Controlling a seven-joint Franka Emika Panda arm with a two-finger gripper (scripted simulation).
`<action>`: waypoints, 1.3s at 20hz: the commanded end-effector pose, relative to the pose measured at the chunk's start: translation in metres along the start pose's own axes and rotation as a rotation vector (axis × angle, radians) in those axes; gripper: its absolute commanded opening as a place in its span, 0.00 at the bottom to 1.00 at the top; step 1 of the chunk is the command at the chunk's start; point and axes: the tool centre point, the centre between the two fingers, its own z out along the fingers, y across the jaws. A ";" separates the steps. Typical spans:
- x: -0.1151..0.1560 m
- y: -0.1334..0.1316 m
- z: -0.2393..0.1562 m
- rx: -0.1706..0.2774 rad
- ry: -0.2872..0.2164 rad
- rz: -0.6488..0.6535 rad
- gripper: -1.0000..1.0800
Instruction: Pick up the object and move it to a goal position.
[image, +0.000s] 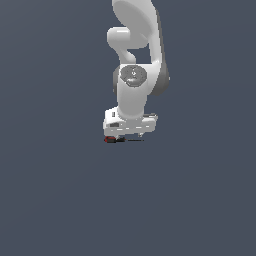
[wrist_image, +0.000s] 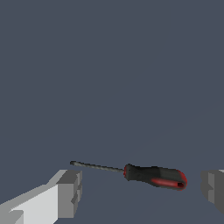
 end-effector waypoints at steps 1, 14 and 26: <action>-0.002 0.002 0.004 -0.002 0.000 -0.043 0.96; -0.018 0.011 0.030 -0.009 0.003 -0.382 0.96; -0.034 0.015 0.053 -0.011 0.012 -0.720 0.96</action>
